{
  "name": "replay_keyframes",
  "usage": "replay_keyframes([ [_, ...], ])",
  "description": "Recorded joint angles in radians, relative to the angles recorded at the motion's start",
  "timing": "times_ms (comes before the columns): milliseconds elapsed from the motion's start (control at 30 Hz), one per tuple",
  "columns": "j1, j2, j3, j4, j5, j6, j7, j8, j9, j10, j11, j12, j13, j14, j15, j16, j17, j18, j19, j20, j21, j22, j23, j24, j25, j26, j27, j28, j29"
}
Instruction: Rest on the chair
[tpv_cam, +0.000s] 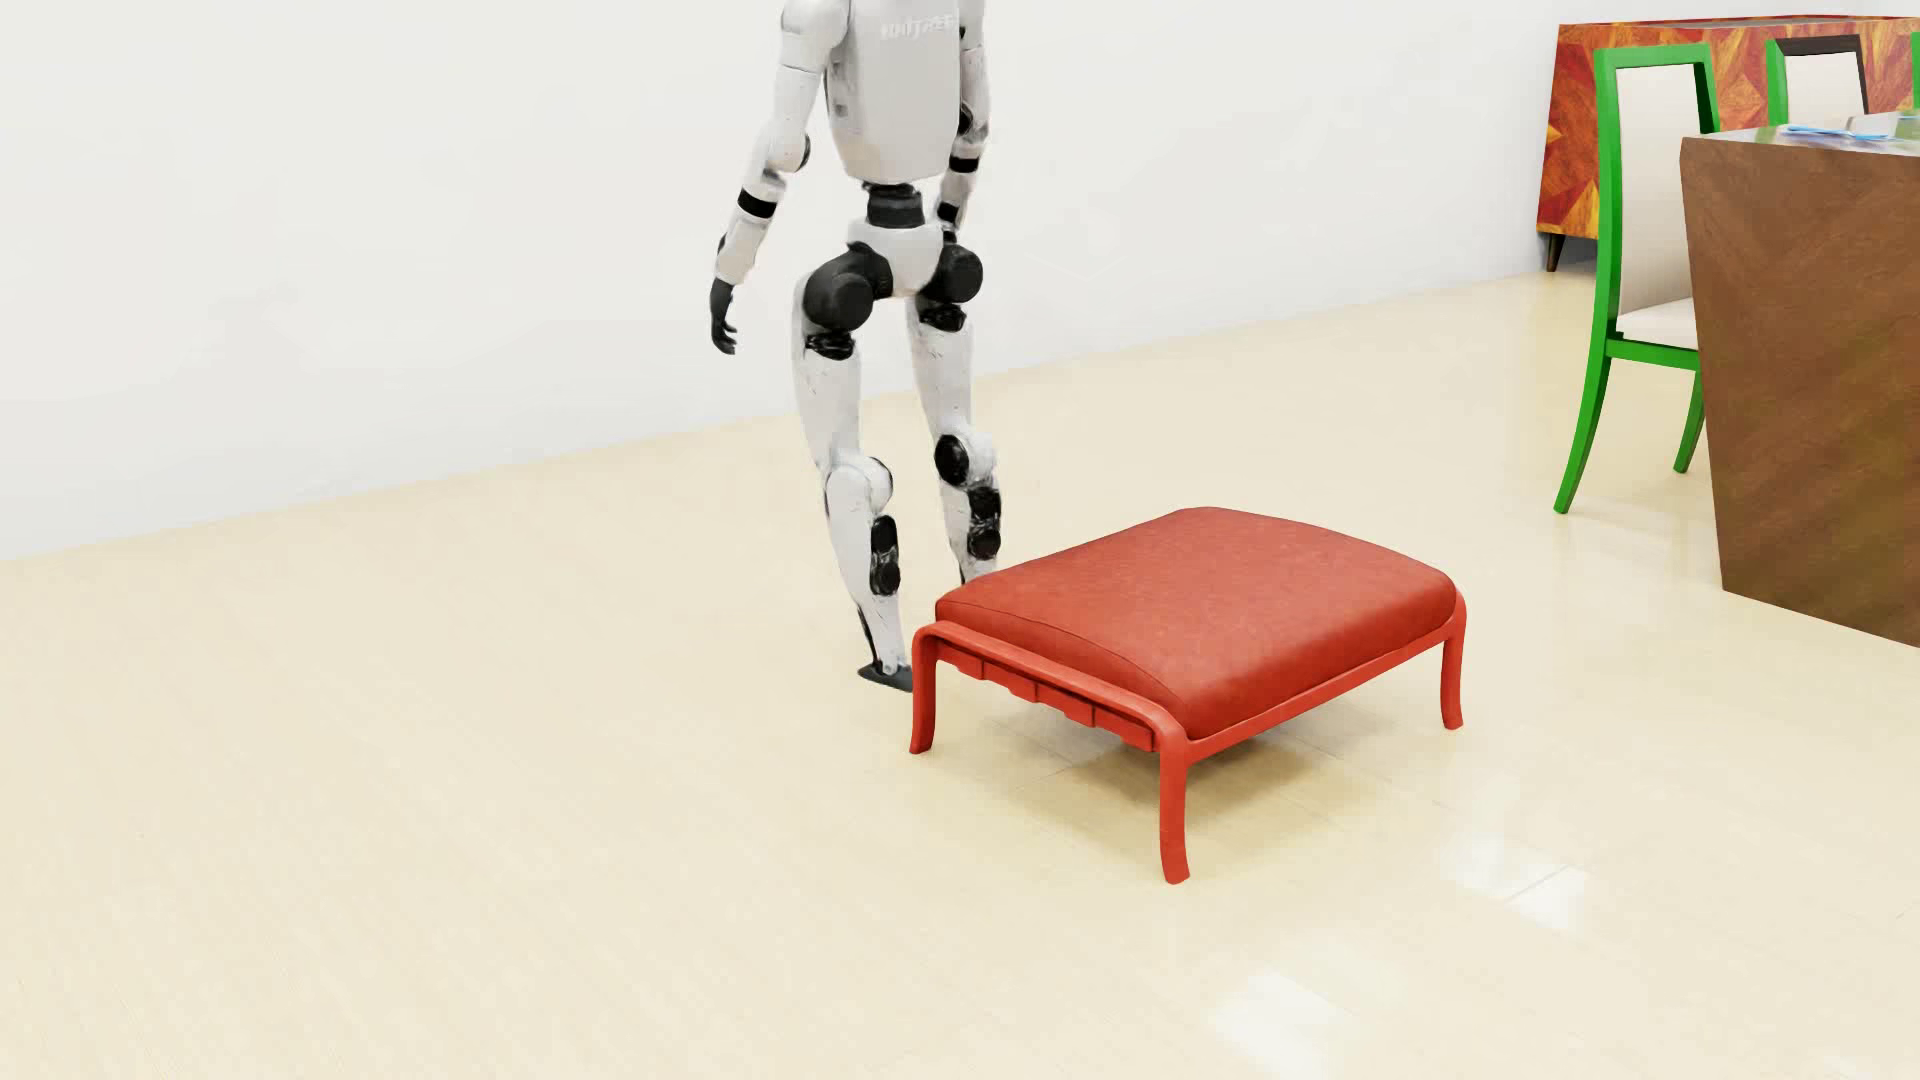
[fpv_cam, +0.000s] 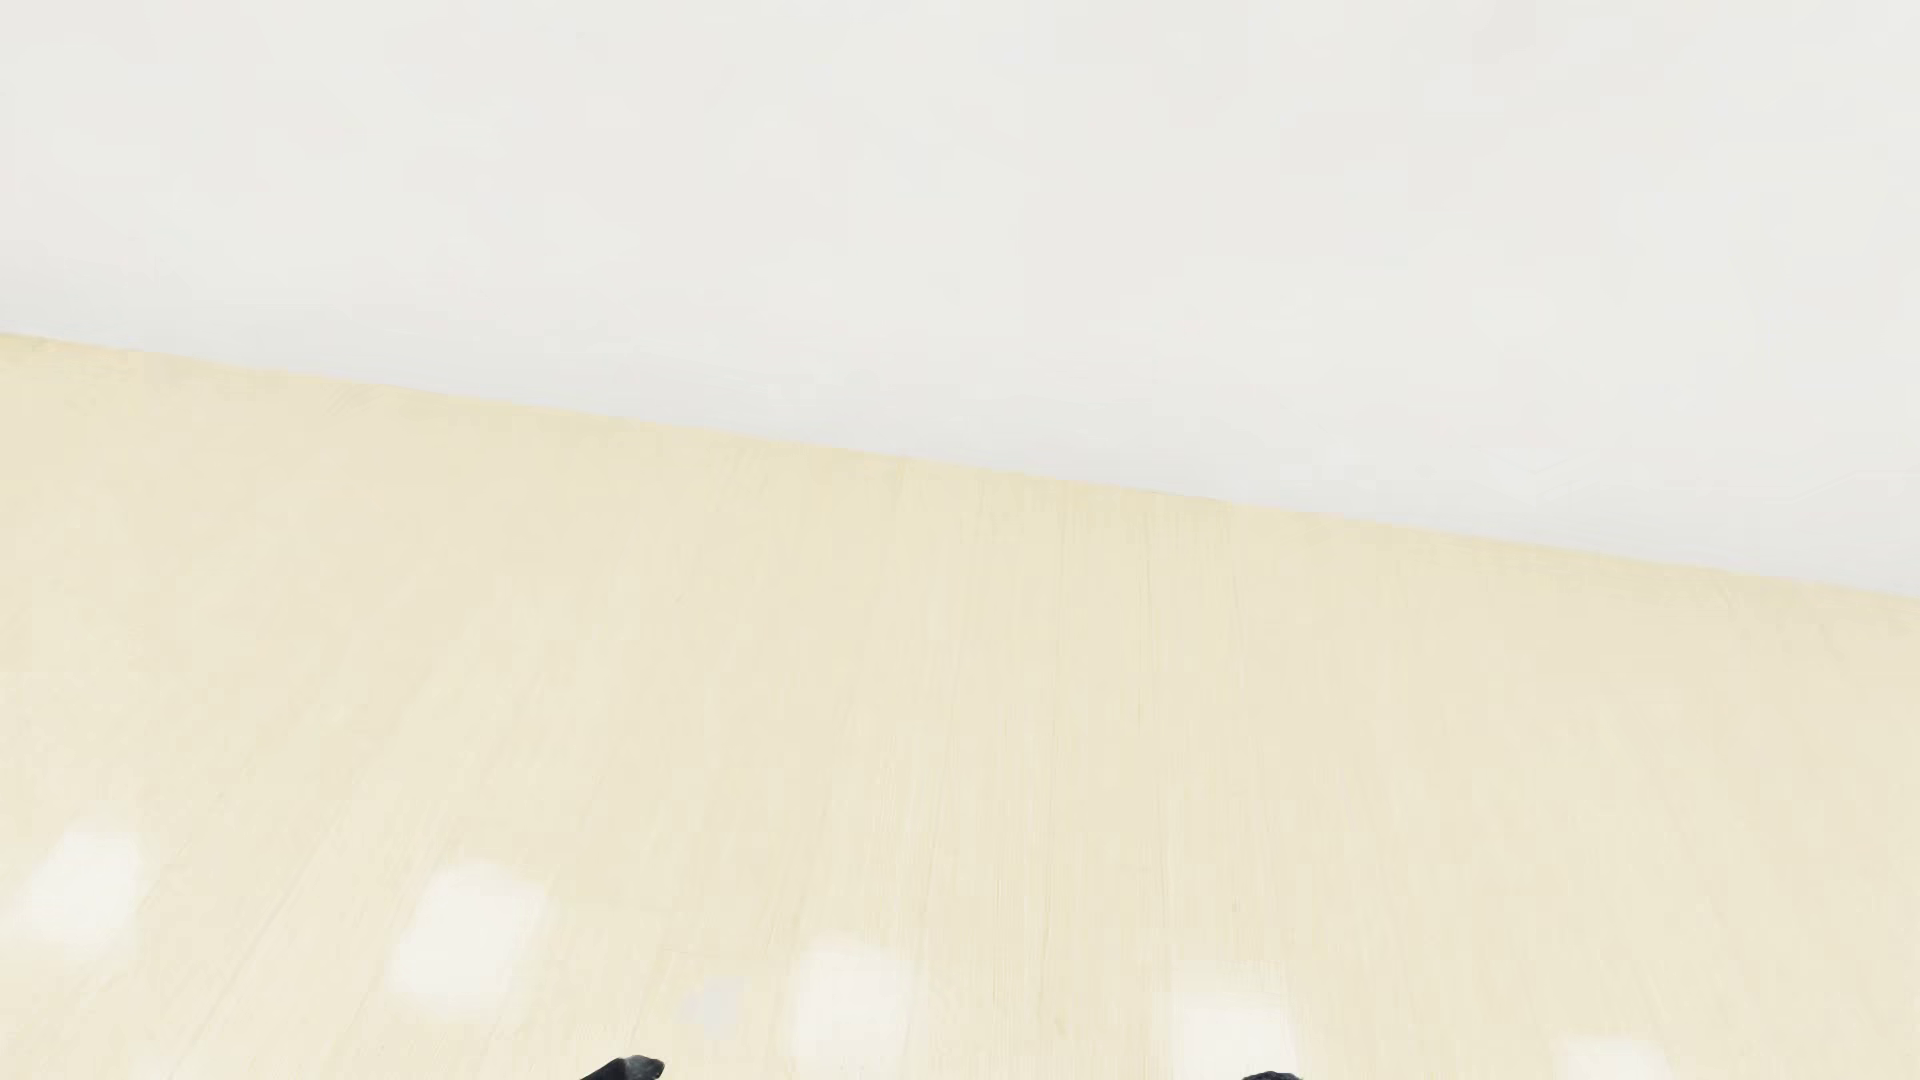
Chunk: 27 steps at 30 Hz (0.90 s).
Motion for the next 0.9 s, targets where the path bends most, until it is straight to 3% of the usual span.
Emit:
replay_keyframes([
  [133, 0.006, 0.011, 0.0, 0.003, 0.001, -0.004, 0.006, -0.009, -0.017, 0.002, -0.001, 0.049, 0.042, -0.005, -0.008, 0.024, 0.007, -0.005, 0.001, 0.002, -0.028, 0.034, 0.01, 0.067, 0.001, -0.016, 0.002, -0.079, 0.013],
  [267, 0.002, 0.007, 0.003, 0.0, -0.001, -0.005, 0.0, -0.007, -0.016, 0.0, 0.0, 0.072, 0.051, -0.002, -0.009, 0.033, 0.017, -0.001, -0.001, 0.016, -0.012, -0.027, -0.05, 0.047, 0.007, -0.031, -0.011, -0.091, 0.028],
  [600, -0.108, -0.111, -0.009, -0.012, -0.002, 0.008, -0.038, 0.021, 0.061, 0.078, 0.087, -0.072, -0.07, 0.016, 0.009, -0.013, 0.027, 0.031, -0.036, -0.087, 0.059, -0.138, -0.116, 0.03, 0.025, -0.03, -0.002, -0.088, -0.002],
  [767, -0.409, -0.438, -0.02, 0.047, -0.041, 0.017, -0.112, 0.069, 0.208, 0.412, 0.455, -0.244, -0.224, -0.047, -0.074, -0.008, 0.006, -0.022, -0.002, -0.238, 0.145, -0.188, -0.201, 0.056, 0.033, -0.019, 0.012, -0.077, -0.03],
  [900, -0.644, -0.695, -0.02, 0.073, -0.074, 0.015, -0.157, 0.081, 0.366, 0.675, 0.755, -0.399, -0.341, -0.103, -0.146, 0.057, -0.036, -0.03, 0.026, -0.403, 0.22, -0.33, -0.335, 0.094, 0.035, -0.026, 0.003, -0.107, -0.043],
])
